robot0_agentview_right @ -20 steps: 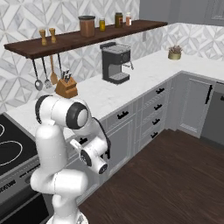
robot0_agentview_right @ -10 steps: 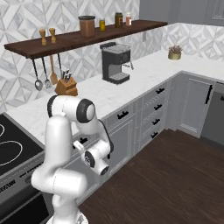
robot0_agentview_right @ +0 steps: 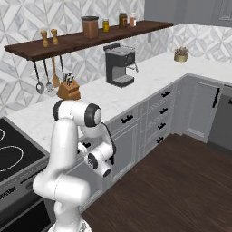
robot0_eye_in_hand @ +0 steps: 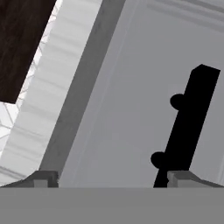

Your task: Take a straw from the drawer in front and place it inside the glass cup on the dining counter.

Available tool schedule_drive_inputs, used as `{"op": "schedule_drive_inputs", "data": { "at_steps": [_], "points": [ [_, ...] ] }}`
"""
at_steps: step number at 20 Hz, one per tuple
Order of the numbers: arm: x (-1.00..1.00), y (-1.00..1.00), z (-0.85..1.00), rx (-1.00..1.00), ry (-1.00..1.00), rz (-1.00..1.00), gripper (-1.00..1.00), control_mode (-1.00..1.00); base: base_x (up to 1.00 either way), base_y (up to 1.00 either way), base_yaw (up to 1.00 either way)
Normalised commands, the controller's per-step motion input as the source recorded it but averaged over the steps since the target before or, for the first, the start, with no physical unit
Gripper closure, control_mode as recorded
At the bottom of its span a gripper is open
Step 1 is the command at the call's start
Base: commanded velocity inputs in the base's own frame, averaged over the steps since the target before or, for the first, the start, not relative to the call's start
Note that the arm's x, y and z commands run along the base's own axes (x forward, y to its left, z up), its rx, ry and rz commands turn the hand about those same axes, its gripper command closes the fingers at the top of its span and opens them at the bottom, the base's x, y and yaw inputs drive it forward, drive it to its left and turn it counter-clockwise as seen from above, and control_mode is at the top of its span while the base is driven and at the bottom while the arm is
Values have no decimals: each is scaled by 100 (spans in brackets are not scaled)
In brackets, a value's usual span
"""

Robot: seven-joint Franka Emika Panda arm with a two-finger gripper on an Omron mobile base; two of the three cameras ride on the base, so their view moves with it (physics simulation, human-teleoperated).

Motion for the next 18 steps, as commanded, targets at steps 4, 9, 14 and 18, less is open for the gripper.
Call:
{"op": "schedule_drive_inputs", "data": {
  "at_steps": [4, 9, 14, 18],
  "points": [
    [34, 14, -26, 0, 1, 0, -100, -100, 0, 0, 0],
    [23, 7, -41, 0, 4, 0, -100, -100, 0, 0, 0],
    [21, 0, -45, 0, 4, 0, -100, -100, 0, 0, 0],
    [5, 0, -24, 0, 1, 0, -100, -100, 0, 0, 0]
  ]
}}
